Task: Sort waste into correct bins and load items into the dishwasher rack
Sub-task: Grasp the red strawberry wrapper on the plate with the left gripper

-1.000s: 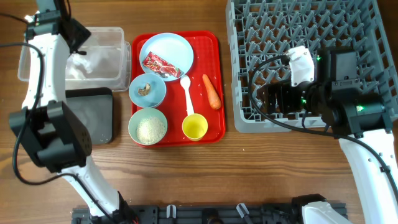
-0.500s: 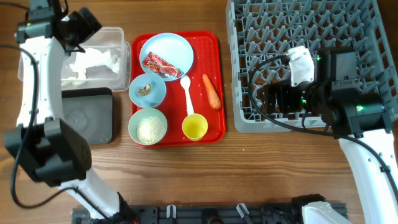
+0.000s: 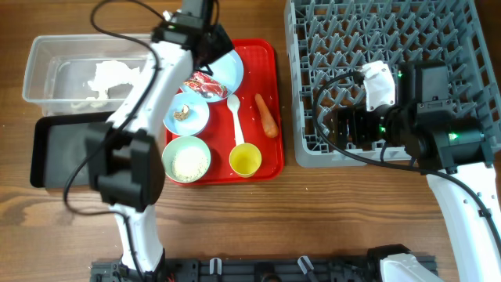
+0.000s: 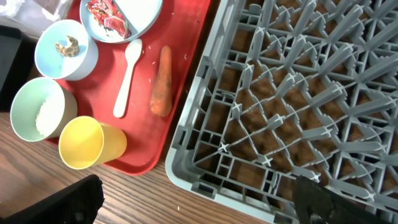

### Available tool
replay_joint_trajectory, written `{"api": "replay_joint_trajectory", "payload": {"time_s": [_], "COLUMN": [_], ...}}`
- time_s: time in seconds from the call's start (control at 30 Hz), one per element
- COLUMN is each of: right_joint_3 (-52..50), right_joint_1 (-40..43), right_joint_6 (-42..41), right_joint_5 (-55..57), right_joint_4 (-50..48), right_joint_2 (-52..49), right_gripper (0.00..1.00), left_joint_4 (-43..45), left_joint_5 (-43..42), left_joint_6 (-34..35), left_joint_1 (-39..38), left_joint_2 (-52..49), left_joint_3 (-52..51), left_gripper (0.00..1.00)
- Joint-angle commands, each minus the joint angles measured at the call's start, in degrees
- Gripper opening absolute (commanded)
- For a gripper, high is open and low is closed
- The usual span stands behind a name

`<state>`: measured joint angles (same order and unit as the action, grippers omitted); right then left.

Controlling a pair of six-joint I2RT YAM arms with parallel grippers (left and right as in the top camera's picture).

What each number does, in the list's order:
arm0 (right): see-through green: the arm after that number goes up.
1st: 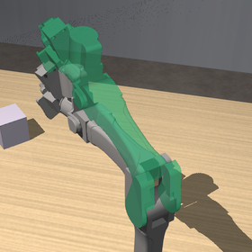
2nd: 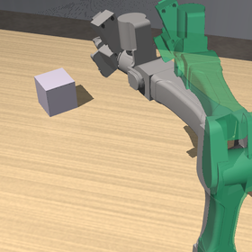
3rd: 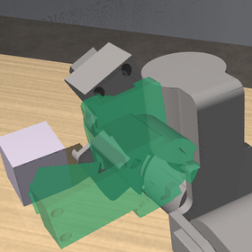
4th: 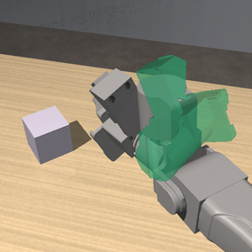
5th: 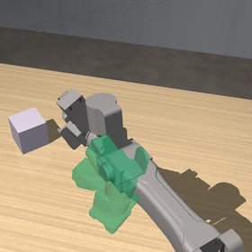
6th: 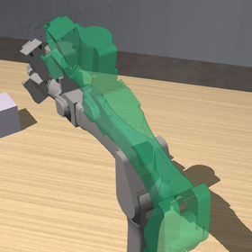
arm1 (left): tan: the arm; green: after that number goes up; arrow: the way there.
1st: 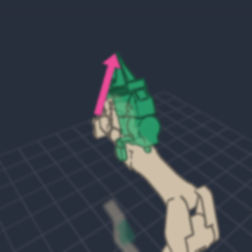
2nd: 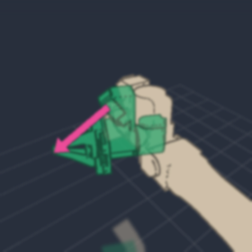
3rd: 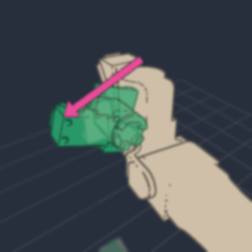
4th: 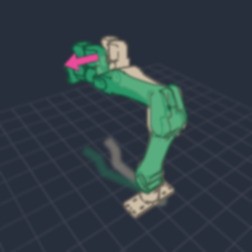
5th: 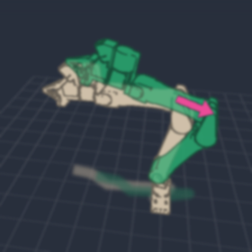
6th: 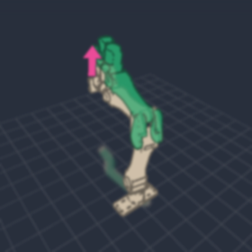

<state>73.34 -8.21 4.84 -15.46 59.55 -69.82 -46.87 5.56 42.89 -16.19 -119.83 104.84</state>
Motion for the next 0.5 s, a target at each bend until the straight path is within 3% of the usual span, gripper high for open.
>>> {"api": "replay_joint_trajectory", "payload": {"time_s": [0.0,0.23,0.4,0.47], "right_joint_3": [1.0,1.0,1.0,1.0], "right_joint_1": [-0.3,-0.3,-0.3,-0.3], "right_joint_6": [0.6,0.6,0.6,0.6], "right_joint_5": [-1.1,-1.1,-1.1,-1.1], "right_joint_4": [0.7,0.7,0.8,0.8], "right_joint_2": [-0.1,-0.1,-0.1,-0.1], "right_gripper": [1.00,1.00,1.00,1.00], "left_joint_4": [0.9,1.1,1.2,0.8], "left_joint_5": [4.4,4.6,4.6,4.6], "left_joint_6": [9.3,9.9,9.9,9.9], "left_joint_1": [0.0,0.3,0.3,0.3], "left_joint_2": [-5.7,-11.6,-14.1,-15.7], "left_joint_3": [-0.7,-0.7,-0.7,-0.7], "left_gripper": [0.96,0.90,0.71,0.56]}}
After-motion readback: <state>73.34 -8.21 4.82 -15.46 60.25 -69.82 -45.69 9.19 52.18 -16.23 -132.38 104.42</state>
